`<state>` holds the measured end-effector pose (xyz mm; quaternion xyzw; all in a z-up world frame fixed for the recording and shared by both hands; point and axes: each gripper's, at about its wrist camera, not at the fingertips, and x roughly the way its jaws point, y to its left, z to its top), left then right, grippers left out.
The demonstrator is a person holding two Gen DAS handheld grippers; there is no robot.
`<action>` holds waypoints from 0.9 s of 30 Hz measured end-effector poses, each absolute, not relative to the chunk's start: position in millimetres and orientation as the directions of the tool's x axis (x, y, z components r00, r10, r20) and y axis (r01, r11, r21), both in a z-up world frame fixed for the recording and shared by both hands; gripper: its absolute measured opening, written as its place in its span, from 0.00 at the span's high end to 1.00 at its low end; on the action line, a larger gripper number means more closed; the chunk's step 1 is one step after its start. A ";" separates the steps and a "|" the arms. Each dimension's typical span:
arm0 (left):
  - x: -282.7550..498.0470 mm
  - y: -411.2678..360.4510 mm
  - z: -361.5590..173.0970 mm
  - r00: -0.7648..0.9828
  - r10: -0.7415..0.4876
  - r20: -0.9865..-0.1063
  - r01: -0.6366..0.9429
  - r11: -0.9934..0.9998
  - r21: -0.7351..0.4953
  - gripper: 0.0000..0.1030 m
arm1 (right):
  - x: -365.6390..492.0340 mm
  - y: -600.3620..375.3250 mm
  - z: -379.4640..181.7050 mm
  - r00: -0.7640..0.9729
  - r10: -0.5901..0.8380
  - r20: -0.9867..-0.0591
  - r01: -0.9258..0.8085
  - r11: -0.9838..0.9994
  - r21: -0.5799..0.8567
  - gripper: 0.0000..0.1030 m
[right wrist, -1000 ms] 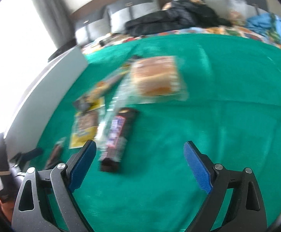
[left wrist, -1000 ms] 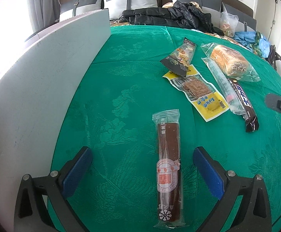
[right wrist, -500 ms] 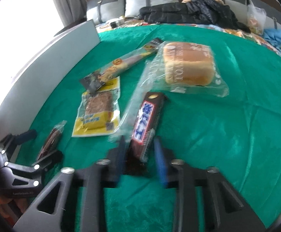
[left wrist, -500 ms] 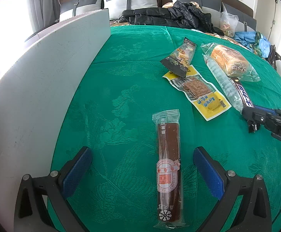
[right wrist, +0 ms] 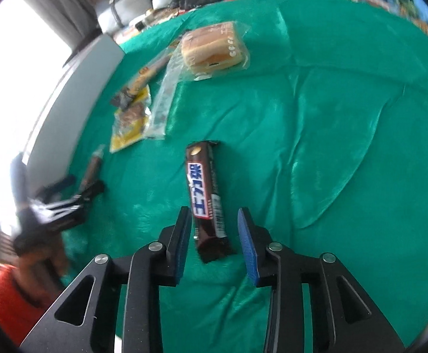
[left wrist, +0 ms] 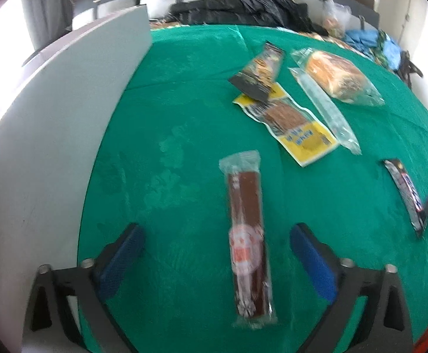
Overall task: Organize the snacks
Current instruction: 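Grasp the chocolate bar with the right tool while the left tool holds the sausage stick, then carry both snacks over the white box and open both tools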
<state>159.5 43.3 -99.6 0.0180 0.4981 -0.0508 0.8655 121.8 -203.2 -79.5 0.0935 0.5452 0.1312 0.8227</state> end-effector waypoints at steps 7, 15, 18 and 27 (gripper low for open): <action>164.9 32.2 -91.5 0.449 -0.061 -0.891 0.110 0.994 -0.012 0.41 | 144.2 -151.6 -85.5 0.332 0.209 -0.920 -0.201 0.968 0.148 0.64; 157.2 39.3 -77.7 0.440 -0.146 -0.886 0.097 0.989 -0.115 0.83 | 154.0 -159.8 -87.1 0.292 0.210 -0.933 -0.165 0.972 0.167 0.83; 142.0 45.2 -58.2 0.458 -0.238 -0.857 0.098 0.971 -0.217 0.83 | 145.1 -175.2 -70.1 0.319 0.270 -0.908 -0.132 0.962 0.240 0.83; 118.6 124.5 46.0 0.610 -0.281 -0.741 0.068 0.950 -0.305 0.83 | 150.5 -129.0 23.7 0.399 0.456 -0.796 -0.225 0.890 0.397 0.83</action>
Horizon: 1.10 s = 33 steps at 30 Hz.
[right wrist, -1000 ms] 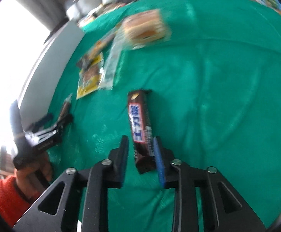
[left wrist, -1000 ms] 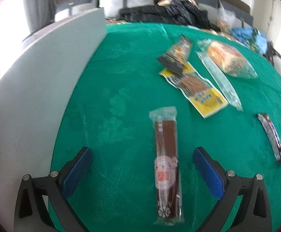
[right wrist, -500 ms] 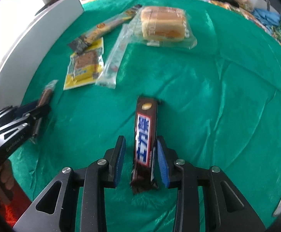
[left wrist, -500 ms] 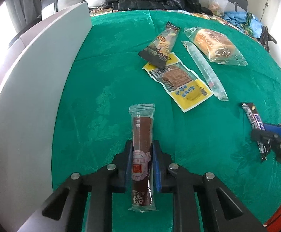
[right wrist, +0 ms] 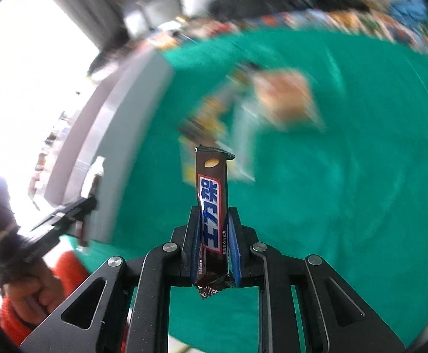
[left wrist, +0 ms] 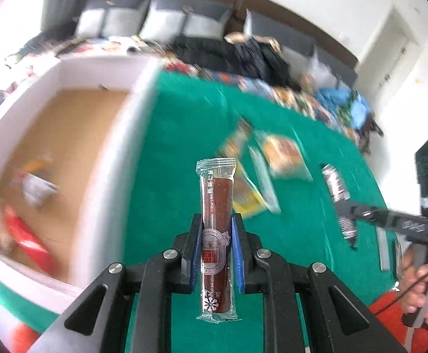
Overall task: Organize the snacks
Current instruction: 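Carry both snacks over the white box and open both tools, then return both open tools to the remaining snacks on the cover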
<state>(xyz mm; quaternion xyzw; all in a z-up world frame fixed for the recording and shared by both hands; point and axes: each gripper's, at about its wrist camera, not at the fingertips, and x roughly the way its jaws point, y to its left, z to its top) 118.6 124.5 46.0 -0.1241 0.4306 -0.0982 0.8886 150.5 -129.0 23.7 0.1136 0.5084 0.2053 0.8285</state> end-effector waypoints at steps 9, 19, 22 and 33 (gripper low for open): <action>131.2 276.5 67.9 0.629 0.020 -0.777 -0.192 0.973 -0.130 0.82 | 166.3 50.1 118.6 0.346 0.666 -0.660 -0.516 0.723 0.459 0.83; 107.7 311.9 53.3 0.641 0.197 -0.742 -0.310 0.951 -0.015 0.23 | 169.0 75.4 100.6 0.431 0.617 -0.658 -0.526 0.765 0.373 0.39; 96.7 275.8 61.9 0.678 0.107 -0.727 -0.215 0.975 -0.057 0.23 | 163.6 15.5 79.2 0.526 0.531 -0.665 -0.480 0.830 0.283 0.33; 103.8 64.4 -10.5 0.572 -0.224 -0.789 0.147 0.974 -0.170 0.00 | 119.2 -208.4 -82.5 0.591 0.038 -0.806 -0.087 0.996 -0.016 0.33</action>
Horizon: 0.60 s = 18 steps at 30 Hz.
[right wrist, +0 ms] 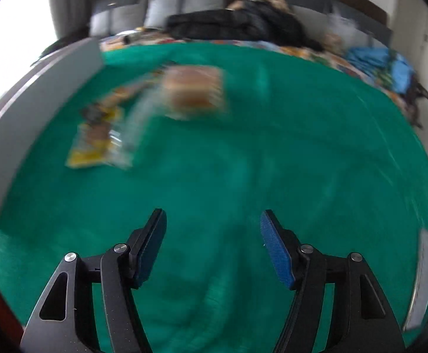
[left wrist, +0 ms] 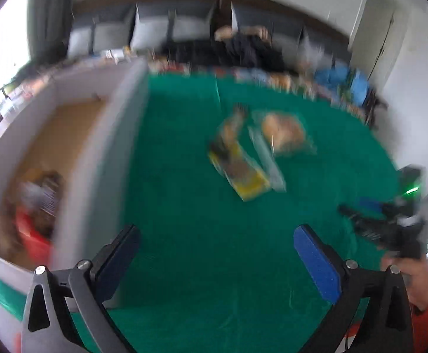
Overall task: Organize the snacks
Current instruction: 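Return both open tools to the remaining snacks on the cover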
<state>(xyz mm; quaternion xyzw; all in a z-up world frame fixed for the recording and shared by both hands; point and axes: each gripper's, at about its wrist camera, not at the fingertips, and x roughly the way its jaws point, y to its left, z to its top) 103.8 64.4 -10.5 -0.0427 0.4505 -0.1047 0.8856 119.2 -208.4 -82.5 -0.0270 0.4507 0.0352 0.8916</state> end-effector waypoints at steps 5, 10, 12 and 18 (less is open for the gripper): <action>128.8 24.7 -74.3 0.514 -0.173 -0.840 0.113 0.985 -0.134 0.01 | 113.6 -230.9 -92.4 0.615 0.013 -0.788 -0.011 1.000 0.008 0.33; 144.2 15.3 -94.4 0.537 -0.085 -0.839 0.109 0.994 -0.031 0.01 | 120.2 -232.0 -93.8 0.622 0.010 -0.783 0.007 1.000 0.019 0.33; 147.1 16.4 -98.2 0.538 -0.071 -0.840 0.106 0.994 -0.016 0.01 | 124.2 -227.8 -92.7 0.630 -0.005 -0.776 0.002 1.000 -0.005 0.33; 149.9 22.0 -102.6 0.574 -0.066 -0.816 0.093 0.996 -0.015 0.00 | 125.2 -222.4 -102.3 0.625 -0.012 -0.781 0.006 1.000 -0.011 0.33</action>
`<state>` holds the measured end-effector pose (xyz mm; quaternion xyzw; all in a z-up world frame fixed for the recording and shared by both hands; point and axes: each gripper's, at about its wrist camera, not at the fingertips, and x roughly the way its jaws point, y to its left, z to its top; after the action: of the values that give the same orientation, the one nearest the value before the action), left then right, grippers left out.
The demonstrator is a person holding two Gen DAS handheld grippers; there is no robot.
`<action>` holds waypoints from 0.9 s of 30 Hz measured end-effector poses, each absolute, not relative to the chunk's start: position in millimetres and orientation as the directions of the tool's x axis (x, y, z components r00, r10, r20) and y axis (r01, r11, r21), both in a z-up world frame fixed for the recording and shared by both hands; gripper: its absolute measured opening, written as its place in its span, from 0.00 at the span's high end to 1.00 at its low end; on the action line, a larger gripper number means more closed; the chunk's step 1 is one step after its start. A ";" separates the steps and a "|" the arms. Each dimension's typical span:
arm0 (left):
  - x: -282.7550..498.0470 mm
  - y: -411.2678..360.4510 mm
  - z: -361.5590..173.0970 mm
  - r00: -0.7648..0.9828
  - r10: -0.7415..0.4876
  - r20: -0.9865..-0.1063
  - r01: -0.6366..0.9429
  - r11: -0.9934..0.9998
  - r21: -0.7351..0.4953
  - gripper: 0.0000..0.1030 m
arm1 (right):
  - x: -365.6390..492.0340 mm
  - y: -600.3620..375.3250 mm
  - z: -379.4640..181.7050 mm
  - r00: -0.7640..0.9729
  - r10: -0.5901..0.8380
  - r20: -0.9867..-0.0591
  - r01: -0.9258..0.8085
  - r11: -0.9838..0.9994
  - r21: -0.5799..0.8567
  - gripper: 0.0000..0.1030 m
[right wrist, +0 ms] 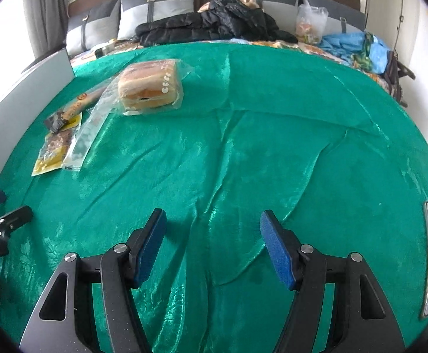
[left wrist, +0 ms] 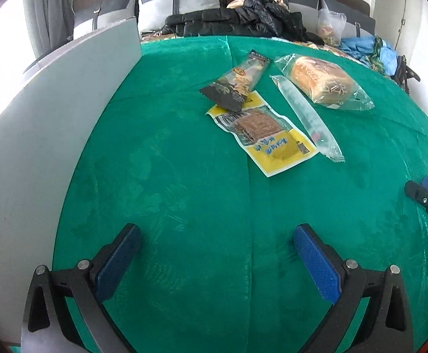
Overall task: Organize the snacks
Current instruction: 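Return both open tools to the remaining snacks on the cover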
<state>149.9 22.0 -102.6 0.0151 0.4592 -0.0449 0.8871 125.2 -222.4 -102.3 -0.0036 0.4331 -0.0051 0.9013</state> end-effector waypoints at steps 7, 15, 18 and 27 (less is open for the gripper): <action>151.7 22.2 -103.1 0.579 -0.068 -0.813 0.095 0.995 -0.016 0.00 | 126.2 -219.9 -104.1 0.630 -0.028 -0.776 0.008 1.000 -0.029 0.30; 151.3 22.2 -103.0 0.579 -0.069 -0.813 0.094 0.995 -0.017 0.00 | 126.2 -221.7 -104.9 0.625 -0.032 -0.780 0.019 0.999 -0.025 0.25; 155.3 21.8 -103.3 0.578 -0.070 -0.813 0.095 0.995 -0.018 0.00 | 126.5 -221.7 -104.9 0.624 -0.030 -0.781 0.019 1.000 -0.023 0.24; 155.5 21.7 -103.4 0.578 -0.070 -0.813 0.095 0.995 -0.017 0.00 | 126.9 -221.6 -104.7 0.622 -0.028 -0.783 0.018 1.000 -0.021 0.22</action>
<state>155.5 21.7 -103.4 0.0140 0.4569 -0.0464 0.8882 126.9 -221.6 -104.7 -0.0058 0.4346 -0.0125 0.9005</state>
